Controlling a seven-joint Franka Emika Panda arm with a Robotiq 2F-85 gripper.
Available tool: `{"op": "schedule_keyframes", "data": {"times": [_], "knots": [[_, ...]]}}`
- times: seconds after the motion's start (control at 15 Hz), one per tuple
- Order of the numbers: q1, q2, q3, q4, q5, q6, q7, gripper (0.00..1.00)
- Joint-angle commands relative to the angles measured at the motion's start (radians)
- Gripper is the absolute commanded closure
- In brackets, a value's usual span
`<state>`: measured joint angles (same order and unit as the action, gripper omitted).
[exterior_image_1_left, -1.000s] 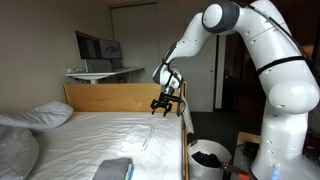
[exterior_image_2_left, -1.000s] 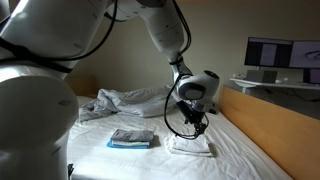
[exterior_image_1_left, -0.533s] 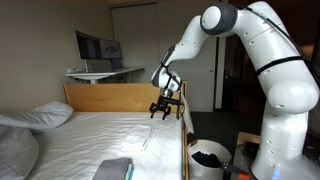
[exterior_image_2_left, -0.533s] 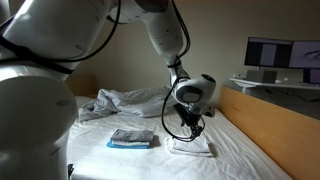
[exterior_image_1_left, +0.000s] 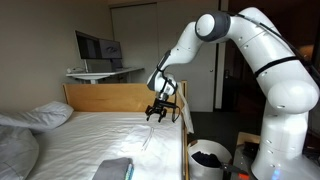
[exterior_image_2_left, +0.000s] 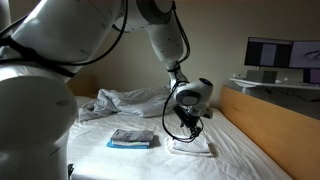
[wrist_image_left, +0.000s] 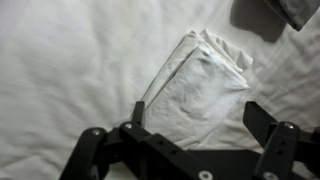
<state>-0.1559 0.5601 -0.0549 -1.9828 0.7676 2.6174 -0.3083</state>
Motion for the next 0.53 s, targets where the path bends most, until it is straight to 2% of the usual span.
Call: {"op": "schedule_keyframes", "data": {"times": [0.0, 0.47], "knots": [[-0.025, 0.082, 0.027, 0.071, -0.041, 0.046, 0.046, 0.00], [-0.035, 0.216, 0.031, 0.206, -0.121, 0.052, 0.129, 0.00]]}}
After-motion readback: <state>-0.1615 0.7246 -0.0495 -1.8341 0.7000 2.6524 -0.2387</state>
